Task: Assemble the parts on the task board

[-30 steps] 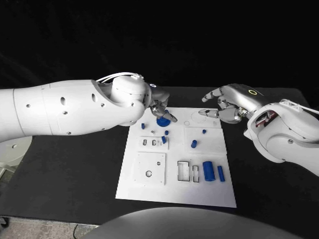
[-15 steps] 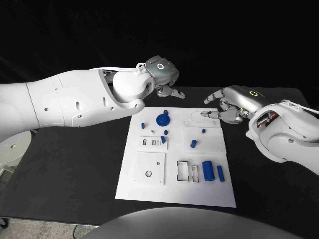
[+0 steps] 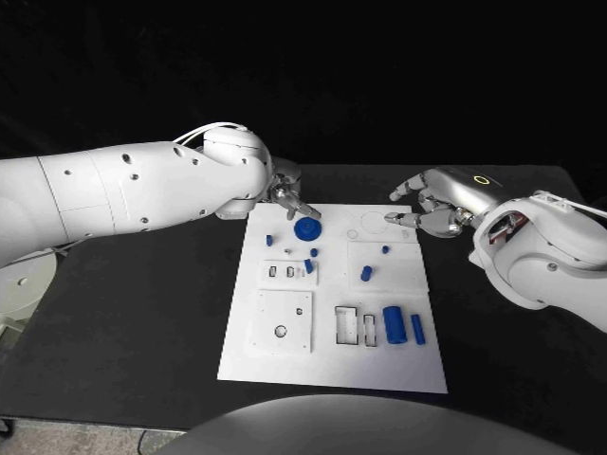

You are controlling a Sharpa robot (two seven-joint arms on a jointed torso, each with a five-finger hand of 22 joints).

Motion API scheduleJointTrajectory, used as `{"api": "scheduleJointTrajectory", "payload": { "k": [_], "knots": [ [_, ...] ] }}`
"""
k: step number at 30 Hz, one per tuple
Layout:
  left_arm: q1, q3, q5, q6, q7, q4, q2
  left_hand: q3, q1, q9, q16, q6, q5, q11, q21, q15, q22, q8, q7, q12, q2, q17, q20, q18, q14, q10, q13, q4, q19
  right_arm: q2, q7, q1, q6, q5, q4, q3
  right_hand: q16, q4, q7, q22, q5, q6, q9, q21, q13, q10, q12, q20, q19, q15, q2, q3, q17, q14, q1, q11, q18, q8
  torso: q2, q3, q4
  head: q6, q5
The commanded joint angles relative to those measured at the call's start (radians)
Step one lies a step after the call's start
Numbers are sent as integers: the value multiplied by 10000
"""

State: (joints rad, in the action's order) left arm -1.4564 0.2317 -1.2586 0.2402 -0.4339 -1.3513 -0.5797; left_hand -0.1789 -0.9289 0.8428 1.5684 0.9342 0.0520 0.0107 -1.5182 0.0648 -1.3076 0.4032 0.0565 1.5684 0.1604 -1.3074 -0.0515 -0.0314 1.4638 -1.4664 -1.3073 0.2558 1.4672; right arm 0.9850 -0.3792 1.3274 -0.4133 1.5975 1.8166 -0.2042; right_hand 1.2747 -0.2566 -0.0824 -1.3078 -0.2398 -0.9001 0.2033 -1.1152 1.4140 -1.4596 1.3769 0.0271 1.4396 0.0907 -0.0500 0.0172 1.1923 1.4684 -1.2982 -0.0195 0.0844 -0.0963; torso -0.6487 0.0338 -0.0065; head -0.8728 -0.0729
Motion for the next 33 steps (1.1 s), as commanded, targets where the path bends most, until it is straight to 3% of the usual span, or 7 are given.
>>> {"api": "scheduleJointTrajectory", "payload": {
  "k": [1, 8, 12, 21, 28, 33],
  "knots": [
    [-10, -4, 1300, 1889, -409, -102, -100, -1, 83, 200, 24, 38, -13, 124, 70, 112, -1624, 118, -76, 24, 109, -2634, 120, 35, 1070, -1044, -2634, -22, 305, 2, 1, -1, 134, -67, -6, -14, -56, 2, 3, -1162, 25, -33, -12, 37, -685, -43, -21, 0, 5, -67, 8, -57, -6, 422, -117, -8, 38, 57, 6, 7, 3, 2, -41],
    [-12, -3, 492, 2532, -526, -495, -339, 0, 240, 787, 24, 147, -2, 253, 237, 231, -1387, 402, -191, 24, 30, -2634, 245, -28, 1070, -1044, -2634, -188, 194, -12, 26, -2, 155, -95, -38, -50, -56, 2, 3, -1162, 25, -33, -12, 37, -685, -43, -21, 0, 5, -67, 8, -57, -6, 422, -117, -8, 38, 57, 2, 0, -3, 2, -176],
    [-12, -2, 558, 2534, -558, -632, -436, 15, 324, 971, 24, 132, -1, 281, 371, 266, -1193, 455, -221, 24, 55, -2634, 285, -78, 1070, -1044, -2634, -210, 93, -18, 28, -2, 161, -99, -33, -57, -56, 2, 3, -1162, 25, -33, -12, 37, -685, -43, -21, 0, 5, -67, 8, -57, -6, 422, -117, -8, 38, 57, -5, -1, -11, 2, -231],
    [-10, -1, 873, 2671, -601, -781, -613, 37, 355, 1087, 24, 135, 12, 297, 420, 283, -1134, 483, -239, 24, 55, -2634, 305, -92, 1070, -1044, -2634, -267, 74, -53, 25, -2, 206, -127, -65, -65, -65, 10, 2, -1155, 14, -31, -18, 67, -707, -32, -40, 1, -2, -67, 7, -71, -19, 420, -133, -8, 43, 62, 0, 4, -9, 2, -274],
    [8, 2, 798, 2546, -621, -1191, -821, 35, 457, 1189, 24, 258, 11, 326, 432, 305, -1140, 528, -276, 24, 57, -2634, 326, -88, 1070, -1044, -2634, -283, 93, -67, 3, -2, 261, -155, -73, -68, -65, 10, 2, -1155, 14, -31, -18, 67, -707, -32, -40, 1, -2, -67, 7, -71, -19, 420, -133, -8, 43, 62, -2, 4, -6, 2, -325],
    [131, 4, 658, 2405, -643, -1413, -842, 20, 560, 1239, 24, 302, 9, 342, 458, 319, -1114, 532, -292, 24, 68, -2634, 341, -95, 1070, -1044, -2634, -258, 86, -93, 0, -2, 278, -164, -76, -69, -67, 15, 1, -1154, 7, -32, -22, 73, -721, -25, -52, 1, -4, -67, 6, -80, -23, 419, -144, -7, 44, 64, 1, 3, -18, 2, -363]
  ]
}}
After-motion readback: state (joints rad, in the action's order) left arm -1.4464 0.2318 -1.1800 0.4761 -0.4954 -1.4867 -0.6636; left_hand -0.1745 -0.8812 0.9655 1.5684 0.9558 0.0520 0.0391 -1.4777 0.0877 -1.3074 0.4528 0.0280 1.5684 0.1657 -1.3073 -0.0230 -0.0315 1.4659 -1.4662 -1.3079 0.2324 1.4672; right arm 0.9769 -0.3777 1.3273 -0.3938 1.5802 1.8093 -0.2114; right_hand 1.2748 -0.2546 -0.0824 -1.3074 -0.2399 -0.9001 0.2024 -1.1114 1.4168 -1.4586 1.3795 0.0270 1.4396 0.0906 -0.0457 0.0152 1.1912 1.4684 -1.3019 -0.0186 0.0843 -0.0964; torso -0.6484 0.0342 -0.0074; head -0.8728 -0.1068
